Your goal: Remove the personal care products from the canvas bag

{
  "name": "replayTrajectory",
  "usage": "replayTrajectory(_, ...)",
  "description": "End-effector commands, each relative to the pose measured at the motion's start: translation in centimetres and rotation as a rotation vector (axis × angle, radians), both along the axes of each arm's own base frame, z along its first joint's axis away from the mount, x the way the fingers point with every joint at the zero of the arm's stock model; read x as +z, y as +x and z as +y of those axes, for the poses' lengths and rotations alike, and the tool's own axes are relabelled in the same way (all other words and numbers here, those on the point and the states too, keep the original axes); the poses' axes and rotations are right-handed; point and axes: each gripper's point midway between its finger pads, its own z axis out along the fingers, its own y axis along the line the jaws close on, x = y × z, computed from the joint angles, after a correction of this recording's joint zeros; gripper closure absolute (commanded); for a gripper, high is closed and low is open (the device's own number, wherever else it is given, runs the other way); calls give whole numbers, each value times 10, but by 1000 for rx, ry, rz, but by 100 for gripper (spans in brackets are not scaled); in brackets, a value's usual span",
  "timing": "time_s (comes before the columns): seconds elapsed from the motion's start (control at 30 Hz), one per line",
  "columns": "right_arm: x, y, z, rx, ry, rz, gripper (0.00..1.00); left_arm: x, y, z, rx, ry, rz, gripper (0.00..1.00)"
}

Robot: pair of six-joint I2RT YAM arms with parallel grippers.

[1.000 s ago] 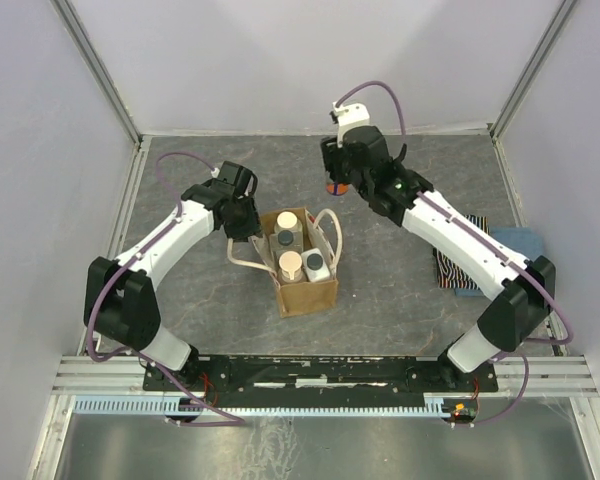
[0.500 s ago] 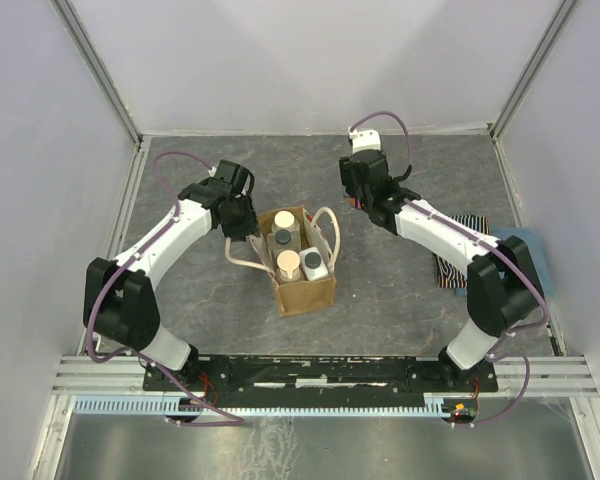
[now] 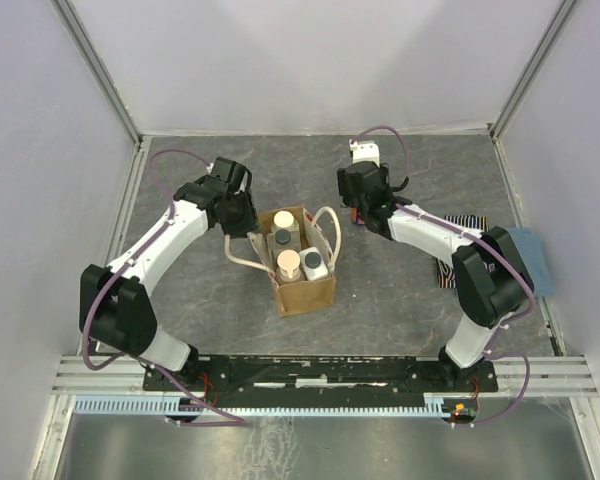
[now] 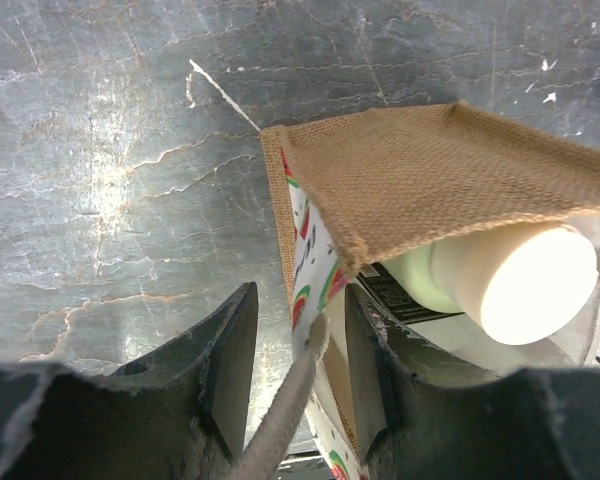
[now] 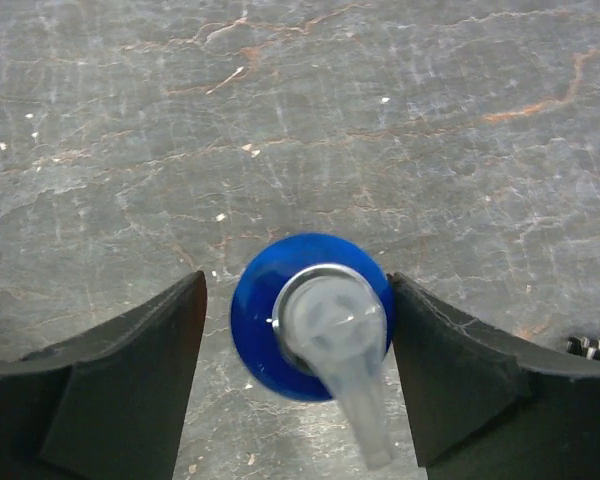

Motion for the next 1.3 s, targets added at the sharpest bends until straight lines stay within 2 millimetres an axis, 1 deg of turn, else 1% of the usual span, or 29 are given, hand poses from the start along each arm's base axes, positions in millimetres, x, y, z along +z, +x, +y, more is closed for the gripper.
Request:
replayTrajectory(0.0,36,12,2,-36,83,-115,16,71,24,3,0,-44,-221,49)
replayTrajectory(0.1,35,6,-3,-35,77,-111,7,83,24,3,-1,-52,-250,39)
replayTrajectory(0.17,35,2,-4,-27,68,-101,5,89,24,2,-5,-61,-261,37)
replayTrajectory(0.23,39,-5,-6,-13,63,-83,5,98,24,1,-9,-70,-282,37)
replayTrajectory(0.33,61,-17,-3,37,103,-101,5,114,24,1,-16,-84,-333,34)
replayTrajectory(0.4,77,-27,1,83,136,-116,5,119,24,-2,-37,-99,-346,33)
replayTrajectory(0.43,86,-31,2,100,149,-124,6,118,24,-6,-53,-109,-341,32)
replayTrajectory(0.5,101,-40,2,120,169,-129,9,118,24,-16,-89,-140,-321,32)
replayTrajectory(0.63,126,-58,2,158,206,-146,13,116,23,-45,-164,-172,-303,32)
replayTrajectory(0.7,137,-67,7,200,237,-148,14,113,23,-58,-197,-168,-294,32)
replayTrajectory(0.73,144,-72,11,231,256,-151,14,108,24,-64,-214,-162,-281,32)
replayTrajectory(0.87,158,-96,40,387,367,-126,18,91,24,-78,-241,-131,-232,32)
replayTrajectory(1.0,169,-124,67,498,372,-121,18,73,23,-85,-244,-105,-181,32)
replayTrajectory(1.07,172,-135,76,529,354,-117,18,64,23,-87,-250,-86,-161,31)
replayTrajectory(1.13,177,-143,81,549,355,-122,19,57,22,-86,-249,-59,-140,31)
replayTrajectory(1.27,191,-154,83,568,369,-139,20,39,24,-82,-241,-3,-107,31)
